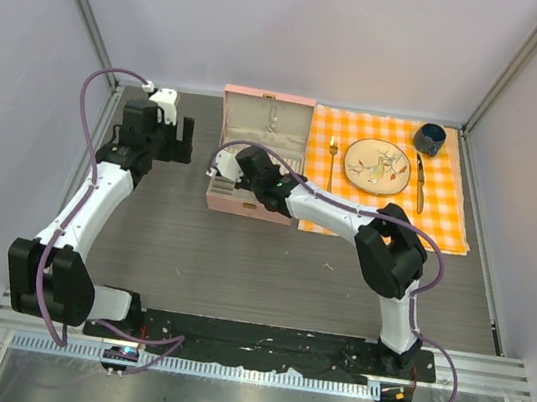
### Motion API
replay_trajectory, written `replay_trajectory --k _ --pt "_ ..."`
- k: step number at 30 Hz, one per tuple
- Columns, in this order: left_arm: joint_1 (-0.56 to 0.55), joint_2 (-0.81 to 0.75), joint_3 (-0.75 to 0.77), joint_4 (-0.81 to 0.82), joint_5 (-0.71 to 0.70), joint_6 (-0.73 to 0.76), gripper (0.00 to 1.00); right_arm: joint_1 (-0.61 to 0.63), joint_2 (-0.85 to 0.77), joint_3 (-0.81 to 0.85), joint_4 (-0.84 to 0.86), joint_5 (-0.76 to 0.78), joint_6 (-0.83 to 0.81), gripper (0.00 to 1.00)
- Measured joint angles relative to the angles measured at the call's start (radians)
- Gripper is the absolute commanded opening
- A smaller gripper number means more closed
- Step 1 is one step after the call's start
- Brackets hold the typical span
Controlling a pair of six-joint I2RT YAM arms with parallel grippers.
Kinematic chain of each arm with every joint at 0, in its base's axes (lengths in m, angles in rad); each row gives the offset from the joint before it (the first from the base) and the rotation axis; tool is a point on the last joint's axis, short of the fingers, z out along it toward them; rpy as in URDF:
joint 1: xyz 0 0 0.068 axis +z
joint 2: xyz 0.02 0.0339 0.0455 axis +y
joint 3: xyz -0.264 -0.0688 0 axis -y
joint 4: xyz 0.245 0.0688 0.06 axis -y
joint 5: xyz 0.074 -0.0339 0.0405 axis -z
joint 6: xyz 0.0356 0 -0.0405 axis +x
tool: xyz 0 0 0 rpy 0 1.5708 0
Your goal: Organize the mixed jewelry
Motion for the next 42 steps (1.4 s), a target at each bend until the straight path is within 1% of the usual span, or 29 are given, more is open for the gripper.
replay_trajectory --k 19,42 --pt "0.028 0.000 0.000 0.002 0.016 -0.004 0.88 0.000 0.050 0.067 -0.012 -0.025 0.011 0.01" --pt "0.046 0.000 0.000 0.003 0.038 -0.008 0.88 0.006 0.066 0.077 -0.014 -0.034 0.019 0.01"
